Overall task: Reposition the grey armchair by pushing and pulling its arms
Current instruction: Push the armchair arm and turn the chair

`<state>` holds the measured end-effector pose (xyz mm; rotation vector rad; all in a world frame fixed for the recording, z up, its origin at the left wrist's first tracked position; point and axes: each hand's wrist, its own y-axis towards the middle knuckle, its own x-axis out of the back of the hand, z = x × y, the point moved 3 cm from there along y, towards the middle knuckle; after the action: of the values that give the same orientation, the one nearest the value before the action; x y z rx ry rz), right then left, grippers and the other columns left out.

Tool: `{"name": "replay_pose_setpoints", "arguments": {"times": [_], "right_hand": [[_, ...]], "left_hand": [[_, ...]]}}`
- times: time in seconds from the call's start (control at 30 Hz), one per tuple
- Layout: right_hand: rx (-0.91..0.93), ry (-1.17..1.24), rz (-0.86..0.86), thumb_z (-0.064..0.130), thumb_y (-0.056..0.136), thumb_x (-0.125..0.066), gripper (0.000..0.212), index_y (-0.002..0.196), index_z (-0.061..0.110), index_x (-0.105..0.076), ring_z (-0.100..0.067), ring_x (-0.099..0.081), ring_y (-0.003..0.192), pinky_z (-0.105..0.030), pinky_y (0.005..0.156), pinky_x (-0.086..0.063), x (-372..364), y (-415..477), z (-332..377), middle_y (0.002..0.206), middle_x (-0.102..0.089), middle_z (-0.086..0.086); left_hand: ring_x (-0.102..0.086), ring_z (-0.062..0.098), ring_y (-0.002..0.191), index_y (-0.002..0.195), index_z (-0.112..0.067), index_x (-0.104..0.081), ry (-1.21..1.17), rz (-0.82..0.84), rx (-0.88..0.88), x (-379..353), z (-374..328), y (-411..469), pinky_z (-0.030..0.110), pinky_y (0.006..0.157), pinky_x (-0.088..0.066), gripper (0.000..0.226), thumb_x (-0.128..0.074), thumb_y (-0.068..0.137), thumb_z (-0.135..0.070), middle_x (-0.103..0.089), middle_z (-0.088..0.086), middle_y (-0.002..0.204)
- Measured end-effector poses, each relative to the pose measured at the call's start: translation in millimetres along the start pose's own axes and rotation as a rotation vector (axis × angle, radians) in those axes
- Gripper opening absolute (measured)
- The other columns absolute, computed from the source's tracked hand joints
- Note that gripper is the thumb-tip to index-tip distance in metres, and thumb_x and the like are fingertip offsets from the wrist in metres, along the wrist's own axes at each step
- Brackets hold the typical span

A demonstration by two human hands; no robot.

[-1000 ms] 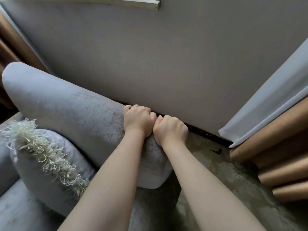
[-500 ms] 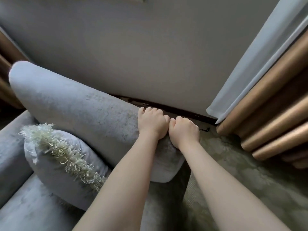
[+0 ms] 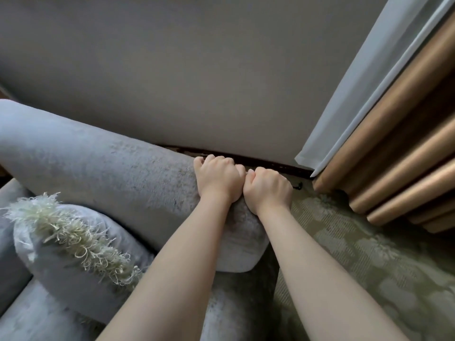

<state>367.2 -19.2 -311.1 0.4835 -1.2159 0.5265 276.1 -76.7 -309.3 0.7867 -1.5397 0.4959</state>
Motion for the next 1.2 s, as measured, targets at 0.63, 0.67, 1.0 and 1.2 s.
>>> {"name": "replay_pose_setpoints", "arguments": {"times": [0.63,0.67,1.0,1.2], "right_hand": [[0.004,0.043,0.071,0.038,0.097,-0.021,0.052,0.113,0.007,-0.060,-0.034,-0.054,0.110,-0.040,0.087,-0.038,15.0,-51.1,-19.2,0.117,-0.061,-0.017],[0.000,0.043,0.073,0.038,0.097,-0.021,0.052,0.113,0.007,-0.060,-0.034,-0.054,0.110,-0.041,0.088,-0.038,17.4,-59.8,-22.6,0.117,-0.061,-0.017],[-0.074,0.052,0.107,0.039,0.097,-0.024,0.050,0.114,0.007,-0.059,-0.032,-0.052,0.113,-0.040,0.090,-0.037,35.1,-127.1,-49.3,0.118,-0.060,-0.015],[-0.079,0.052,0.084,0.038,0.096,-0.028,0.047,0.108,0.007,-0.061,-0.032,-0.055,0.109,-0.039,0.088,-0.038,33.1,-127.0,-54.0,0.113,-0.063,-0.014]], "left_hand": [[-0.043,0.025,0.122,0.117,-0.023,-0.058,0.213,0.217,-0.139,13.7,-13.7,-49.5,0.043,0.097,-0.025,0.047,-0.019,0.094,-0.037,-0.054,0.002,0.128],[-0.043,0.025,0.123,0.118,-0.021,-0.057,0.211,0.219,-0.147,14.8,-17.1,-56.9,0.044,0.099,-0.024,0.049,-0.018,0.095,-0.038,-0.053,0.003,0.129],[-0.043,0.024,0.121,0.115,-0.017,-0.060,0.195,0.235,-0.206,26.9,-42.5,-122.0,0.042,0.100,-0.024,0.048,-0.023,0.096,-0.040,-0.055,0.004,0.126],[-0.049,0.023,0.112,0.099,-0.016,-0.064,0.162,0.159,-0.168,24.4,-46.1,-124.1,0.039,0.096,-0.025,0.042,-0.028,0.095,-0.038,-0.061,0.003,0.112]]}}
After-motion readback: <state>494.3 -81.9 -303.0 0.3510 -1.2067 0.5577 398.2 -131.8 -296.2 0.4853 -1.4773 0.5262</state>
